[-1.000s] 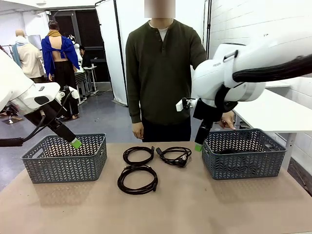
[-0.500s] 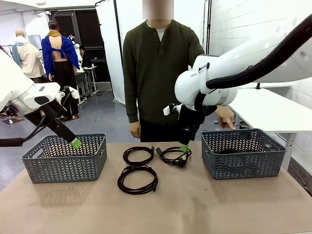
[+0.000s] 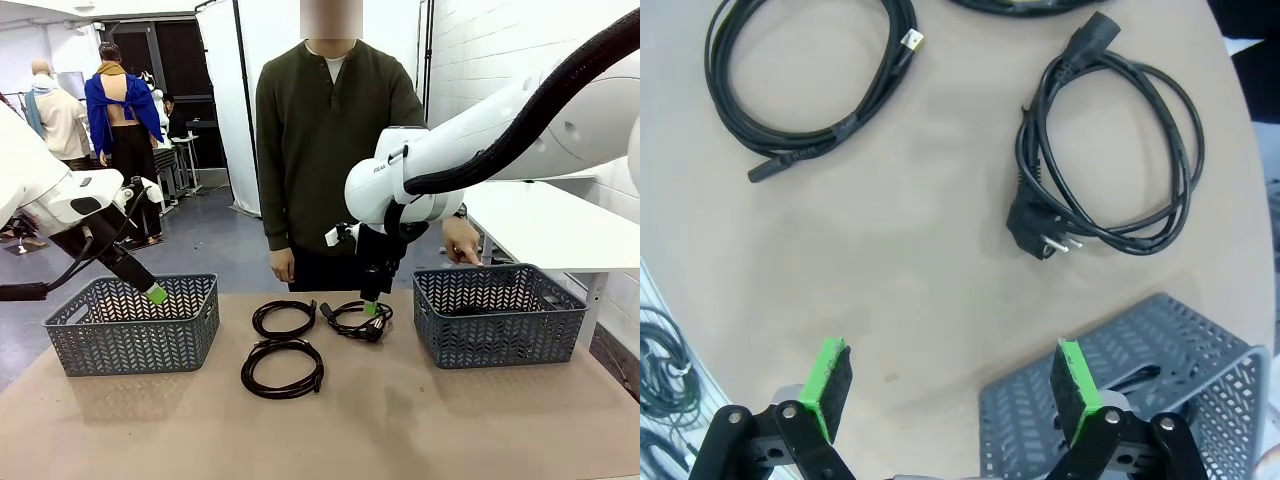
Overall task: Organize the cables according to human instructions.
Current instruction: Pick up a bundle of cables and place it in the basket indicated by the human.
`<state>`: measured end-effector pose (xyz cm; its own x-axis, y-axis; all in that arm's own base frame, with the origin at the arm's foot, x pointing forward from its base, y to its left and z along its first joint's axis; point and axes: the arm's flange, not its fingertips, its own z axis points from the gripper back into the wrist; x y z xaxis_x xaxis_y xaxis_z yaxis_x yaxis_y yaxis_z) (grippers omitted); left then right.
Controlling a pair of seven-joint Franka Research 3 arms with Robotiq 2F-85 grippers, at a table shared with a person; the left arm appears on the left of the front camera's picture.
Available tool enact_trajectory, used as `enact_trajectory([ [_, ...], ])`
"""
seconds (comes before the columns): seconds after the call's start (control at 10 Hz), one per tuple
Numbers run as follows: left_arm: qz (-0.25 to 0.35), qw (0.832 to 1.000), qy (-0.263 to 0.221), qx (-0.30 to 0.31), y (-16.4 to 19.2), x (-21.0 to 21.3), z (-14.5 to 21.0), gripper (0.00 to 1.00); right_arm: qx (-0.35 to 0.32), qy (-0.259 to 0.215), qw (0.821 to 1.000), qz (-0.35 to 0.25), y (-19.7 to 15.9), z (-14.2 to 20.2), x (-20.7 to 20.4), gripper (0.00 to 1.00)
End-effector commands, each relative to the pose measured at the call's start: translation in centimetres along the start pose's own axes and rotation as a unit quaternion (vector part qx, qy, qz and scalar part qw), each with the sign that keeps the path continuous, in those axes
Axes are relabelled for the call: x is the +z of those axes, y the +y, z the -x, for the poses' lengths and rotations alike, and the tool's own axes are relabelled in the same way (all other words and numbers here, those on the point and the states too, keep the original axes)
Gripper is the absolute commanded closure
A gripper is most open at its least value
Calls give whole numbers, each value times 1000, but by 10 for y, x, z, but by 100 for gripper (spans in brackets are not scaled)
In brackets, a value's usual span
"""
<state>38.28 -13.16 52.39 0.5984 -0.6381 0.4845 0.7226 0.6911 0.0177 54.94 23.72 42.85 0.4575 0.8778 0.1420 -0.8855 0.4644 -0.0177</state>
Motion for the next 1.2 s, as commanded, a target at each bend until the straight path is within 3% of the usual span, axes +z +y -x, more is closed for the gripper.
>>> enact_trajectory([
  [0.0,6,1000,-8,-3,2,0,2,0,-4,-4,1000,3,1,4,1,0],
  [0.7,6,1000,-8,-3,2,0,2,0,-1,-2,1000,1,-1,1,2,0],
  [1.1,6,1000,-8,-3,2,0,2,0,28,-14,999,16,-19,-41,-11,0],
])
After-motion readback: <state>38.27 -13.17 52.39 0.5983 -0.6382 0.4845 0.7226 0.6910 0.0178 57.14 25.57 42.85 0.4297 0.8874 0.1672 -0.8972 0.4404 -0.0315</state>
